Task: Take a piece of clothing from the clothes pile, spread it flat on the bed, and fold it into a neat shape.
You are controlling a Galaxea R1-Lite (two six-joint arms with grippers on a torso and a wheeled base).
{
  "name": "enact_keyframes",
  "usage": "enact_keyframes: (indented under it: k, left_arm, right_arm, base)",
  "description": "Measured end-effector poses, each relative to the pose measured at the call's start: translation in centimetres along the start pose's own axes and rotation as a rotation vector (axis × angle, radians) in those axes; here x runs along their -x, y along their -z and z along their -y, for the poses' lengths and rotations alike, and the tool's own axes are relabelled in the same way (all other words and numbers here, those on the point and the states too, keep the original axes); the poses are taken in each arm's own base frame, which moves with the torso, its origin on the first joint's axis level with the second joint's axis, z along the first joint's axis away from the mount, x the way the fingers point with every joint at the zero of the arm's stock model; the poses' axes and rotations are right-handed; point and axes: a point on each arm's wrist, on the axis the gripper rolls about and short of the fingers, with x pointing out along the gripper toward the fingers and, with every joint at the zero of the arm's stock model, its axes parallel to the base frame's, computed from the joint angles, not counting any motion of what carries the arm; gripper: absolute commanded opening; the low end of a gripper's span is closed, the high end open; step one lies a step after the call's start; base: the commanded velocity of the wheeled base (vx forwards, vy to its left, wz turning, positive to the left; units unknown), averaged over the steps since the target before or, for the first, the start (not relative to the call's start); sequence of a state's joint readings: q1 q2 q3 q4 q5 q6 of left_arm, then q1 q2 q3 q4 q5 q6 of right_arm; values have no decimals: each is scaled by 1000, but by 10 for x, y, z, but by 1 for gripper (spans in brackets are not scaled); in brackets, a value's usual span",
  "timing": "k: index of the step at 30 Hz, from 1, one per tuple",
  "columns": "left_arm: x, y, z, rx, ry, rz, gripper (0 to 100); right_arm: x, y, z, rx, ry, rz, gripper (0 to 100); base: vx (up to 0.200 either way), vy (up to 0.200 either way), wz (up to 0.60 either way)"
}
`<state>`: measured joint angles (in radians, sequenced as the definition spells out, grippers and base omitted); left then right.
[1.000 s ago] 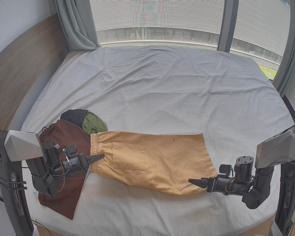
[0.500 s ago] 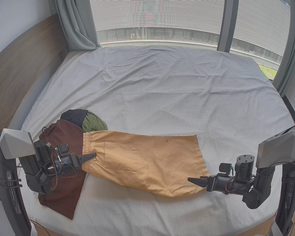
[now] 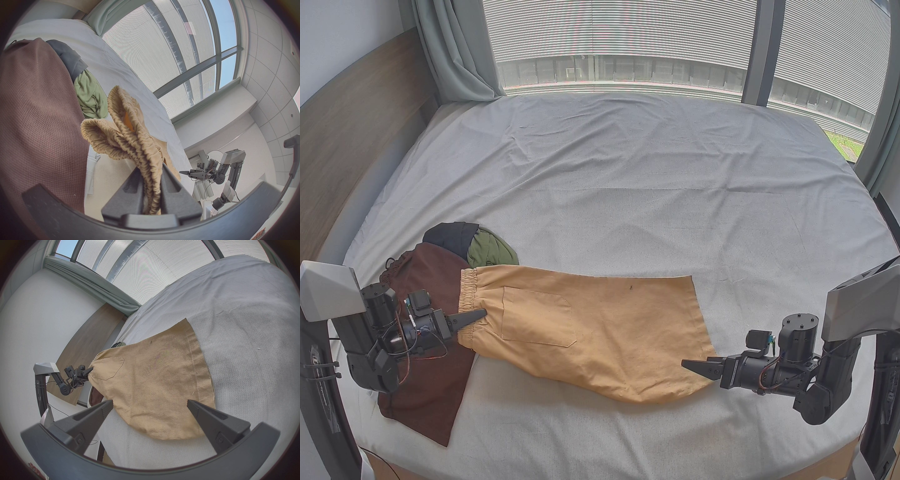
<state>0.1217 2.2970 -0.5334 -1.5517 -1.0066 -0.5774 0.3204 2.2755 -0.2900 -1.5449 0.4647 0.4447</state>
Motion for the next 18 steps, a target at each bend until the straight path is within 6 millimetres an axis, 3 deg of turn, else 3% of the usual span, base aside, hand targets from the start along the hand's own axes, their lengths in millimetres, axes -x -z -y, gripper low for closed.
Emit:
enact_keyframes:
  k: [18]
  left_arm:
    - [-2,-6,11,-57,30,2,0]
  right_arm:
    - [0,0,-2,4,-6,1,100]
  base:
    - [0,0,0]
